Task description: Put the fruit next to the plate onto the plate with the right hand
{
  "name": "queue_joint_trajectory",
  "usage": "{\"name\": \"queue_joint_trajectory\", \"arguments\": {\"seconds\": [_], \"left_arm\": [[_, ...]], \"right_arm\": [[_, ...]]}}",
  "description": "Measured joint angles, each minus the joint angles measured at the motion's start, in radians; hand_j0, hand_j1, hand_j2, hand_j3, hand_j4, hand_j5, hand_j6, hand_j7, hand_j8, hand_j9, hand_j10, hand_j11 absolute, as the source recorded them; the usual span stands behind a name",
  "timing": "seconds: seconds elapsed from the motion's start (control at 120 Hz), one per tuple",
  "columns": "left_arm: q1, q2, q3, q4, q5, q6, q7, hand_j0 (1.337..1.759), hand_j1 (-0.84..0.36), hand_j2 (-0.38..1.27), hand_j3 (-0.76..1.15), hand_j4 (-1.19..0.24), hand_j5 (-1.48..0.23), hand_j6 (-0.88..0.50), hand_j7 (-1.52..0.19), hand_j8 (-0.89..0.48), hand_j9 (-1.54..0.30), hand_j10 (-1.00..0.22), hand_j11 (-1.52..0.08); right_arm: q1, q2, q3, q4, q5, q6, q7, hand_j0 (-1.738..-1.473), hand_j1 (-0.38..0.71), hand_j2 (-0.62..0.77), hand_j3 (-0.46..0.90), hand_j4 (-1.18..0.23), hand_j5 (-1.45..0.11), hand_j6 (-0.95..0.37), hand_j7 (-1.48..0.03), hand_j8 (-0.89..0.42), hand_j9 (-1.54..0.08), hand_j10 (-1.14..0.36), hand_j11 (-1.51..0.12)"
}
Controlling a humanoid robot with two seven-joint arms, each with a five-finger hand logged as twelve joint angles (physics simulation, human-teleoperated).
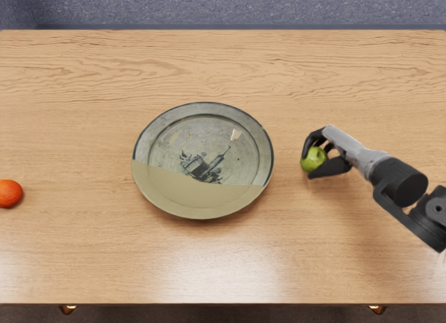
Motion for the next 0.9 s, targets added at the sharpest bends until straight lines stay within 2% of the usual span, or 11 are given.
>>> {"name": "queue_joint_trajectory", "arguments": {"seconds": [0.067, 0.092, 0.125, 0.192, 0.317, 0.417, 0.5, 0.558, 0.608, 0.75, 0.9], "left_arm": [[0.0, 0.0, 0.0, 0.0, 0.0, 0.0, 0.0, 1.658, 0.07, 0.05, 0.0, -0.23, -0.3, -0.23, -0.3, -0.23, -0.3, -0.23, -0.3], [0.0, 0.0, 0.0, 0.0, 0.0, 0.0, 0.0, 1.658, 0.07, 0.05, 0.0, -0.23, -0.3, -0.23, -0.3, -0.23, -0.3, -0.23, -0.3], [0.0, 0.0, 0.0, 0.0, 0.0, 0.0, 0.0, 1.658, 0.07, 0.05, 0.0, -0.23, -0.3, -0.23, -0.3, -0.23, -0.3, -0.23, -0.3], [0.0, 0.0, 0.0, 0.0, 0.0, 0.0, 0.0, 1.658, 0.07, 0.05, 0.0, -0.23, -0.3, -0.23, -0.3, -0.23, -0.3, -0.23, -0.3], [0.0, 0.0, 0.0, 0.0, 0.0, 0.0, 0.0, 1.658, 0.07, 0.05, 0.0, -0.23, -0.3, -0.23, -0.3, -0.23, -0.3, -0.23, -0.3], [0.0, 0.0, 0.0, 0.0, 0.0, 0.0, 0.0, 1.658, 0.07, 0.05, 0.0, -0.23, -0.3, -0.23, -0.3, -0.23, -0.3, -0.23, -0.3], [0.0, 0.0, 0.0, 0.0, 0.0, 0.0, 0.0, 1.658, 0.07, 0.05, 0.0, -0.23, -0.3, -0.23, -0.3, -0.23, -0.3, -0.23, -0.3], [0.0, 0.0, 0.0, 0.0, 0.0, 0.0, 0.0, 1.658, 0.07, 0.05, 0.0, -0.23, -0.3, -0.23, -0.3, -0.23, -0.3, -0.23, -0.3], [0.0, 0.0, 0.0, 0.0, 0.0, 0.0, 0.0, 1.658, 0.07, 0.05, 0.0, -0.23, -0.3, -0.23, -0.3, -0.23, -0.3, -0.23, -0.3], [0.0, 0.0, 0.0, 0.0, 0.0, 0.0, 0.0, 1.658, 0.07, 0.05, 0.0, -0.23, -0.3, -0.23, -0.3, -0.23, -0.3, -0.23, -0.3], [0.0, 0.0, 0.0, 0.0, 0.0, 0.0, 0.0, 1.658, 0.07, 0.05, 0.0, -0.23, -0.3, -0.23, -0.3, -0.23, -0.3, -0.23, -0.3]], "right_arm": [[0.006, -0.002, 0.061, 0.0, 0.053, 0.08, 0.001, -1.646, 0.29, 0.27, 0.0, -0.82, -1.15, -0.42, -1.1, -0.27, -1.16, -0.48, -1.2], [0.007, -0.003, 0.083, 0.0, 0.074, 0.11, 0.001, -1.647, 0.27, 0.22, 0.0, -0.81, -1.16, -0.42, -1.1, -0.27, -1.16, -0.49, -1.2], [0.009, -0.003, 0.112, 0.0, 0.101, 0.148, 0.0, -1.647, 0.26, 0.23, 0.0, -0.81, -1.17, -0.43, -1.1, -0.27, -1.17, -0.49, -1.2], [0.011, -0.003, 0.166, 0.001, 0.154, 0.222, 0.0, -1.649, 0.28, 0.29, 0.0, -0.81, -1.18, -0.42, -1.1, -0.26, -1.17, -0.49, -1.21], [0.014, 0.008, 0.25, 0.0, 0.239, 0.341, 0.004, -1.649, 0.26, 0.19, 0.0, -0.8, -1.2, -0.42, -1.1, -0.26, -1.18, -0.48, -1.22], [0.035, 0.052, 0.28, -0.002, 0.276, 0.399, 0.01, -1.651, 0.27, 0.22, 0.0, -0.79, -1.22, -0.41, -1.1, -0.25, -1.19, -0.48, -1.24], [0.06, 0.111, 0.287, -0.016, 0.287, 0.432, 0.011, -1.651, 0.26, 0.17, 0.0, -0.79, -1.23, -0.4, -1.1, -0.25, -1.21, -0.46, -1.25], [0.075, 0.16, 0.287, -0.036, 0.287, 0.452, 0.011, -1.652, 0.25, 0.14, 0.0, -0.78, -1.25, -0.39, -1.1, -0.23, -1.23, -0.45, -1.27], [0.088, 0.194, 0.284, -0.05, 0.28, 0.461, 0.012, -1.654, 0.27, 0.27, 0.0, -0.78, -1.25, -0.4, -1.1, -0.24, -1.23, -0.45, -1.27], [0.116, 0.289, 0.261, -0.084, 0.18, 0.473, 0.01, -1.655, 0.31, 0.34, 0.0, -0.77, -1.27, -0.38, -1.1, -0.2, -1.24, -0.47, -1.27], [0.177, 0.388, 0.182, -0.142, 0.07, 0.471, 0.006, -1.657, 0.3, 0.36, 0.0, -0.76, -1.28, -0.37, -1.1, -0.22, -1.26, -0.47, -1.29]]}}
